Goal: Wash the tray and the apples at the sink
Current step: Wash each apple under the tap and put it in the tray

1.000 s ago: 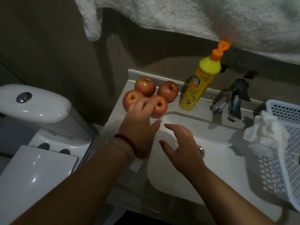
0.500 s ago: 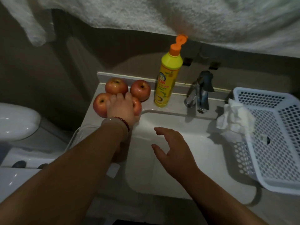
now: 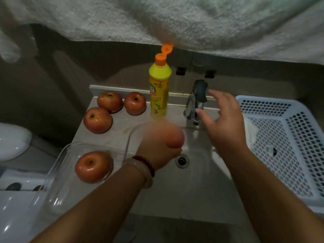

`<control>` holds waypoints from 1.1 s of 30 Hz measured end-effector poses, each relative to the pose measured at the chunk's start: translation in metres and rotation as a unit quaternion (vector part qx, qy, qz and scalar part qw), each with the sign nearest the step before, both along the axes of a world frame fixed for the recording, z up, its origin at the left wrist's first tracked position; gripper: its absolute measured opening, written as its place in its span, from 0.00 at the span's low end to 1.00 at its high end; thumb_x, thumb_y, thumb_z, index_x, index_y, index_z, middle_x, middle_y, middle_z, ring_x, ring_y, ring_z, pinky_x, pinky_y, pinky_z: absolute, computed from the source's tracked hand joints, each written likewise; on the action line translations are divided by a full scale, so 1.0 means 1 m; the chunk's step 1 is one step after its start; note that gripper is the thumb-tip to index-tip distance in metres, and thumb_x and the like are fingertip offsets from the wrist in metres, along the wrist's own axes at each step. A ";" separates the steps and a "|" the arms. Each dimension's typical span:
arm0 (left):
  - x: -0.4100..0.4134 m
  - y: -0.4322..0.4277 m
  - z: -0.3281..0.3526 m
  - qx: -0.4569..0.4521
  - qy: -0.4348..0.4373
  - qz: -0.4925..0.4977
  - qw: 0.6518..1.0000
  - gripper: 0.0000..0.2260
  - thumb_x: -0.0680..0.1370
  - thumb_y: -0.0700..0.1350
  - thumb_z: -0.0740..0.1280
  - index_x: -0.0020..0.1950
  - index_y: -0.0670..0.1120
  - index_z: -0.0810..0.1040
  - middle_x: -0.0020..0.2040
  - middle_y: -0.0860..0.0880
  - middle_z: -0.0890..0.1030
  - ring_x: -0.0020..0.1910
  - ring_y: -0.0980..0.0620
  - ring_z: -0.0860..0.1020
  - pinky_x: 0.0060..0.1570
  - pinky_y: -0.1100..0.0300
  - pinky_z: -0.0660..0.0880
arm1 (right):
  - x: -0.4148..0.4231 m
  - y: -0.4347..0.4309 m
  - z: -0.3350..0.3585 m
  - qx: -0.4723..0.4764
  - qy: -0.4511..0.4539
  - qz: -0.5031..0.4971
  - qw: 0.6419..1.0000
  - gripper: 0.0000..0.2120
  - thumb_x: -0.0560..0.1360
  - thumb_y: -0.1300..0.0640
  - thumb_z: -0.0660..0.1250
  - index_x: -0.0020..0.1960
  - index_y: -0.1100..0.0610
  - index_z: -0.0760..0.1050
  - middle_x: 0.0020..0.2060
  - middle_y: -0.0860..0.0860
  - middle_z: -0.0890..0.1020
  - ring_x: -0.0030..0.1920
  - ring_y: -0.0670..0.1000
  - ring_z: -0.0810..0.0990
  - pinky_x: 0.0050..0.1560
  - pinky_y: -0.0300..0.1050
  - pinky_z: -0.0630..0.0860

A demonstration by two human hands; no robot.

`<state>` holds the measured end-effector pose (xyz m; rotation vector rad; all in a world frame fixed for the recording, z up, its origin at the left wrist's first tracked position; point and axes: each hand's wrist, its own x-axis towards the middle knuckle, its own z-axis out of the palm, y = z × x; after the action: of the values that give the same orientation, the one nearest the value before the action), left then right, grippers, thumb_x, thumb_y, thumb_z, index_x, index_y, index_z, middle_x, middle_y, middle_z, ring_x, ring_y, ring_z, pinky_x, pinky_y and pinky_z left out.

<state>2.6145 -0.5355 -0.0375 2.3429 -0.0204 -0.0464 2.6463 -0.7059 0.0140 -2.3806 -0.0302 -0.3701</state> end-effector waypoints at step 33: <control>0.043 -0.081 -0.052 -0.062 0.025 0.049 0.997 0.25 0.61 0.45 0.80 0.53 0.51 0.73 0.51 0.50 0.77 0.51 0.48 0.76 0.53 0.48 0.77 | 0.069 -0.027 -0.019 -0.120 -0.029 0.132 0.984 0.19 0.78 0.57 0.59 0.66 0.60 0.76 0.64 0.62 0.77 0.64 0.62 0.76 0.66 0.54 0.70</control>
<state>2.6572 -0.6165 -0.0894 2.2137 0.1133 -0.0538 2.7149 -0.7326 -0.0047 -2.5587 -0.4354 -0.3232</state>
